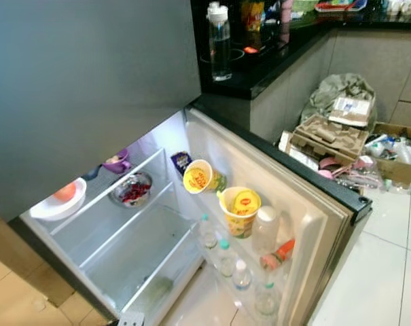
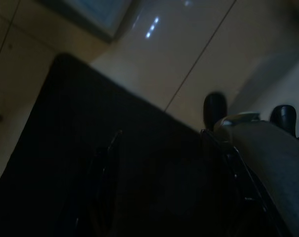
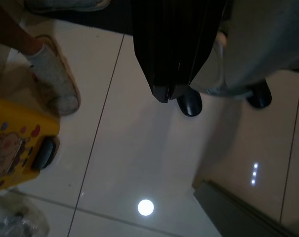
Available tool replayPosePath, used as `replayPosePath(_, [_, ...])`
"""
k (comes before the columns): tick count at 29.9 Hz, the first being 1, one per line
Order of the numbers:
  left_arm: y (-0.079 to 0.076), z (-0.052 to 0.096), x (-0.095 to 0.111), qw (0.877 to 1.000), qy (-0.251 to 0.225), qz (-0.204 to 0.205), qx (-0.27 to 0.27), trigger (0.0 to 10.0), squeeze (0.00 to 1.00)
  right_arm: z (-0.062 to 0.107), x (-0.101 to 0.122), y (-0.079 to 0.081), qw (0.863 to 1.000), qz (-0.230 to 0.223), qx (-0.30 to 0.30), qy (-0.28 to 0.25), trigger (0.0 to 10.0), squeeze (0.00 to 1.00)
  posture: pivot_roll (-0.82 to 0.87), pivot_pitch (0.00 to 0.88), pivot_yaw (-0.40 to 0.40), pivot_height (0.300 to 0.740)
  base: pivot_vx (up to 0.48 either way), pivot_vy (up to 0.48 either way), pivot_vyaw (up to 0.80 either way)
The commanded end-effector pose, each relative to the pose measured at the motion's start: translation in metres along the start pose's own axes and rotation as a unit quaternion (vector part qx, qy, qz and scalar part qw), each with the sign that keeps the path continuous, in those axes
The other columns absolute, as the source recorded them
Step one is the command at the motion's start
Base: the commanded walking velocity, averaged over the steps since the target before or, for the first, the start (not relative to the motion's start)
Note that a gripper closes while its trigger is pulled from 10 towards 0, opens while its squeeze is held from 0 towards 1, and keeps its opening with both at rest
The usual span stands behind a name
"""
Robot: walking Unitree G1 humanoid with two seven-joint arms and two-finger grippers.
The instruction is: Restocking fridge
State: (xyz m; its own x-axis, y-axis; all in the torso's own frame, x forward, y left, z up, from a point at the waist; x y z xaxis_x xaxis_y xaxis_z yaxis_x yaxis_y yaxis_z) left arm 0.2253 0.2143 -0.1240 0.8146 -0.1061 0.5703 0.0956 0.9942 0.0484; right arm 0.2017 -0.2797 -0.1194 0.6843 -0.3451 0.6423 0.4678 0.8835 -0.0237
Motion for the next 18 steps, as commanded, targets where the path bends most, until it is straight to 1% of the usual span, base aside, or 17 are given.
replayPosePath(1, [0.0037,0.0013,-0.0054,1.0,0.009,-0.002,0.003,10.0,0.0,0.0018,-0.0113,-0.0035,1.0,0.005,-0.004,0.016,10.0,0.0,-0.13,0.128,0.109,0.74,0.0,0.0,0.0])
replayPosePath(6, [-0.0008,0.0004,-0.0033,1.0,0.01,-0.02,-0.008,10.0,0.0,0.0018,-0.0117,-0.0032,1.0,0.006,-0.004,0.017,10.0,0.0,-0.12,0.127,0.111,0.74,0.0,0.0,0.0])
replayPosePath(12, [-0.0012,0.0002,-0.003,1.0,0.012,-0.021,-0.006,10.0,0.0,0.0018,-0.0117,-0.003,1.0,0.006,-0.004,0.017,10.0,0.0,-0.12,0.127,0.111,0.74,0.0,0.0,0.0])
replayPosePath(18, [-0.0016,-0.0001,-0.0024,1.0,0.013,-0.023,-0.006,10.0,0.0,0.0016,-0.0111,-0.0026,1.0,0.007,-0.004,0.016,10.0,0.0,-0.13,0.124,0.112,0.74,0.0,-0.255,0.0])
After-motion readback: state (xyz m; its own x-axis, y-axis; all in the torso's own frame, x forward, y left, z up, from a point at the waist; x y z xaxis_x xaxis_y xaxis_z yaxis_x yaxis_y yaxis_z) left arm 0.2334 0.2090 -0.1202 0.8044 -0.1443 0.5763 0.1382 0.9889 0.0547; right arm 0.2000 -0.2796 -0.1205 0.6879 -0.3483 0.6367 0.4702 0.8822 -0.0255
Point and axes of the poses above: a point about 5 cm out from each wrist's last joint towards the gripper, its own z axis pointing back from the gripper into the wrist, its own x axis along the axis of the wrist's last joint, y = z × x, the point moved 6 cm from there along -z, pointing out of the wrist towards the gripper, and after that the axes turned 6 degrees about -z, right-handed, at the moved point
